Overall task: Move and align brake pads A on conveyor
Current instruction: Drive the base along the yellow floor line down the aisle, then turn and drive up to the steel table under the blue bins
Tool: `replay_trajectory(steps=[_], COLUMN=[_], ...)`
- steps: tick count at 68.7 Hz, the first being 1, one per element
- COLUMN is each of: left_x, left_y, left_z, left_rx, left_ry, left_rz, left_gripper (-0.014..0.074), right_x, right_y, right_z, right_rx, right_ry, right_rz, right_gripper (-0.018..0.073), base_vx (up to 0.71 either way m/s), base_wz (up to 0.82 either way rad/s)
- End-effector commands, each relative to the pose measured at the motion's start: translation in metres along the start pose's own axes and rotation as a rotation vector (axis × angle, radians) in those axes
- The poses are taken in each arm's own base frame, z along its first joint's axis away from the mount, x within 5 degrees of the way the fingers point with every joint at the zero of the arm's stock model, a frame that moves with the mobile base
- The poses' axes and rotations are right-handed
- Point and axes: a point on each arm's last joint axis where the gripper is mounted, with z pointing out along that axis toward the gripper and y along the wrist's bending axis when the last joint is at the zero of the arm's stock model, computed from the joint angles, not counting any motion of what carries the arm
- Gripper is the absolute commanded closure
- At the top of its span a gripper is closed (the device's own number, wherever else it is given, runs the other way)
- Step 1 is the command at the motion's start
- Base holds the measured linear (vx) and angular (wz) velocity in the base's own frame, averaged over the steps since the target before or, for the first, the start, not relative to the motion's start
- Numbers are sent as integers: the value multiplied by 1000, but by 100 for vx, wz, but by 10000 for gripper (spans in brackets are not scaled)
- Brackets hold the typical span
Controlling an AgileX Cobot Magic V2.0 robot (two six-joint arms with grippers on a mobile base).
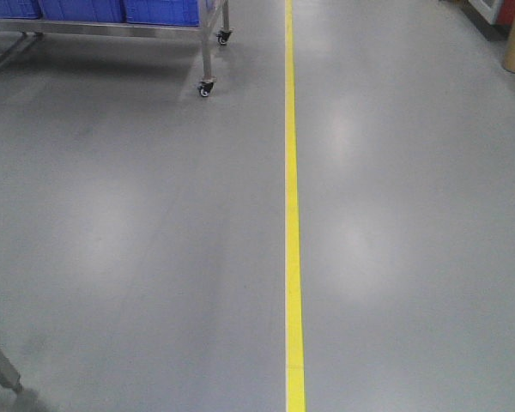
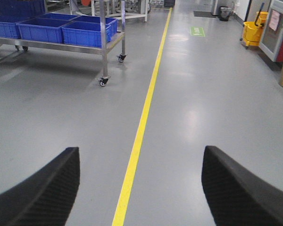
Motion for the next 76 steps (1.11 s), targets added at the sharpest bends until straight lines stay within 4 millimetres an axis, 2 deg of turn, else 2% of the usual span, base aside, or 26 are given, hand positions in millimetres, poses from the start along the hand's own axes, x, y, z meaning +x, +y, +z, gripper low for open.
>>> replay_trajectory(steps=[1,37,76], left_x=[-14,-14,-14], left_y=[-1,-1,-1], left_z=[0,0,0], left_rx=[13,13,13], left_ry=[-84,-84,-83], left_rz=[1,1,1], left_gripper=[136,136,136], right_x=[-14,-14,-14], right_y=[-1,-1,-1], right_z=[-1,-1,-1], right_rx=[9,9,9], right_ry=[-81,-81,-81], right_rz=[-16,-16,-16], right_gripper=[34,34,34], base_vx=[54,48,33], base_wz=[16,31,94])
